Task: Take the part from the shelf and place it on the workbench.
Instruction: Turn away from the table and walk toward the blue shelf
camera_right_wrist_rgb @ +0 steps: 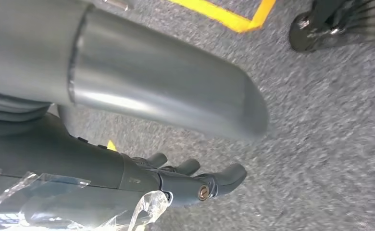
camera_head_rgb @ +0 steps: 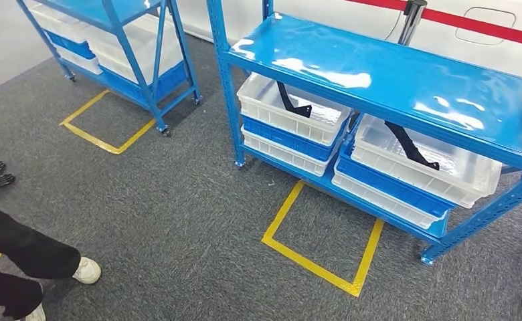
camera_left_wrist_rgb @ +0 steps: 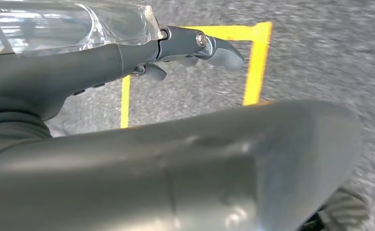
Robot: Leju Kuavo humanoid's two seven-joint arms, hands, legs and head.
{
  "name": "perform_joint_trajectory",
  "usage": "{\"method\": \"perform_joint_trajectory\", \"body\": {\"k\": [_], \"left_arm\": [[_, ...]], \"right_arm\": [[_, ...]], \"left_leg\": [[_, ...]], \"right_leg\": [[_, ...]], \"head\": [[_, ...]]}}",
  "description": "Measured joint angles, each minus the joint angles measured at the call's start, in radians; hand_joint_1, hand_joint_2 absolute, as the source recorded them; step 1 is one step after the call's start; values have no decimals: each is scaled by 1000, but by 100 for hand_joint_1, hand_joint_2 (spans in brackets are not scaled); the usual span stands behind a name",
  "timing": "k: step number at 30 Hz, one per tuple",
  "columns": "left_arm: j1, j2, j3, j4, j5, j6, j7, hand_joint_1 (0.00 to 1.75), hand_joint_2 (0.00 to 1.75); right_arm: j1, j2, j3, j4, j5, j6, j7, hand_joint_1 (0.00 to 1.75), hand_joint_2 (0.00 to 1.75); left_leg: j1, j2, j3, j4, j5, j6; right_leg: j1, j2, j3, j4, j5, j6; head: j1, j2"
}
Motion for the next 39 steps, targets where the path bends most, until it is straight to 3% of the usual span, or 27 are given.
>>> {"method": "perform_joint_trajectory", "body": {"k": [2,3,4,5,7,8,9,11,13,14,16,17,18,19,20,22,24,25,28,29,31,35,39], "left_arm": [[6,0,0,0,0,0,0,0,0],[8,0,0,0,1,0,0,0,0],[10,0,0,0,1,0,0,0,0],[9,0,0,0,1,0,0,0,0],[7,0,0,0,1,0,0,0,0],[6,0,0,0,1,0,0,0,0],[6,0,0,0,1,-1,0,0,0],[6,-1,0,0,1,-2,1,0,0],[4,-2,-1,0,1,-3,1,0,0],[3,-2,-1,0,1,-4,1,0,0],[5,-1,-1,0,1,-4,1,0,0],[6,-1,-1,0,1,-4,1,0,0],[7,-1,-1,0,1,-4,1,0,0],[6,-1,-1,0,1,-5,1,0,0],[5,-1,-1,0,1,-5,1,0,0],[3,-2,-2,0,1,-6,1,0,0],[1,-2,-2,0,2,-6,1,0,0],[0,-1,-2,0,1,-7,2,0,0],[-5,-1,-2,0,-1,-10,10,0,0],[-6,-1,-3,0,-1,-10,14,0,0],[-9,-1,-6,0,-1,-11,19,0,0],[-10,-1,-16,0,4,-14,37,0,175],[-9,-2,-21,0,11,-15,54,0,175]], "right_arm": [[-1,0,1,0,0,0,0,0,0],[-1,0,2,0,0,0,0,0,0],[0,0,2,0,0,0,0,0,0],[1,0,2,0,0,0,1,0,0],[2,0,3,0,0,0,1,0,0],[1,0,3,0,0,0,1,0,0],[0,0,4,0,-1,0,1,0,0],[3,0,5,0,-2,0,0,0,0],[7,-1,6,0,-3,0,0,0,0],[7,-1,7,1,-3,0,0,0,0],[5,0,9,1,-3,1,0,0,0],[4,0,9,1,-3,1,0,0,0],[4,0,9,1,-3,2,0,0,0],[5,0,10,1,-3,2,0,0,0],[5,-1,10,1,-3,2,-1,0,0],[5,-2,10,1,-3,2,-3,0,0],[4,-2,10,1,-3,4,-7,0,0],[4,-2,11,1,-4,7,-2,0,44],[5,-1,17,1,-12,17,34,0,175],[5,-1,19,1,-15,17,43,0,175],[5,-1,23,1,-20,17,56,0,175],[5,-1,27,1,-25,16,72,0,175],[5,-1,32,1,-35,14,79,0,175]], "left_leg": [[4,-21,-70,151,-57,-5],[6,-24,-84,182,-59,-6],[6,-26,-78,167,-41,-6],[7,-31,-52,109,-6,-6],[11,-73,24,-55,64,-3],[12,-95,49,-113,85,-2],[12,-110,62,-146,94,1],[11,-99,63,-157,100,10],[11,-77,65,-160,107,23],[12,-65,65,-162,110,28],[9,-39,63,-162,112,33],[8,-26,62,-161,112,33],[8,-13,61,-161,112,34],[8,-2,61,-161,111,33],[8,8,62,-161,110,32],[6,24,66,-160,107,27],[3,35,67,-160,104,18],[0,40,67,-159,100,17],[-2,46,67,-158,98,51],[-2,45,67,-159,102,58],[-1,45,67,-162,106,52],[3,45,67,-170,112,17],[3,45,66,-172,115,7]], "right_leg": [[0,25,-4,0,4,-4],[-1,40,-4,0,6,-4],[-1,54,-5,1,8,-2],[-2,68,-4,1,10,0],[-3,93,-7,3,13,8],[-2,105,-11,5,16,12],[-2,117,-17,6,18,18],[-4,140,-27,5,25,29],[-5,118,-43,33,6,38],[-5,93,-65,81,-25,43],[-6,47,-131,233,-107,51],[-8,39,-162,304,-136,54],[-9,35,-177,342,-145,56],[-10,32,-171,338,-135,57],[-10,27,-143,290,-108,56],[-7,-4,-51,128,-46,49],[0,-28,2,26,-19,37],[2,-30,7,14,-18,34],[0,-21,5,12,-12,36],[2,-21,5,12,-13,36],[5,-21,4,12,-13,32],[8,-20,1,12,-12,24],[8,-20,-1,13,-9,20]], "head": [[0,0],[0,0],[0,0],[0,0],[0,0],[0,0],[0,0],[0,0],[0,0],[1,0],[2,0],[2,0],[1,0],[1,0],[1,0],[1,0],[1,0],[1,0],[1,0],[1,0],[1,0],[1,0],[2,0]]}}
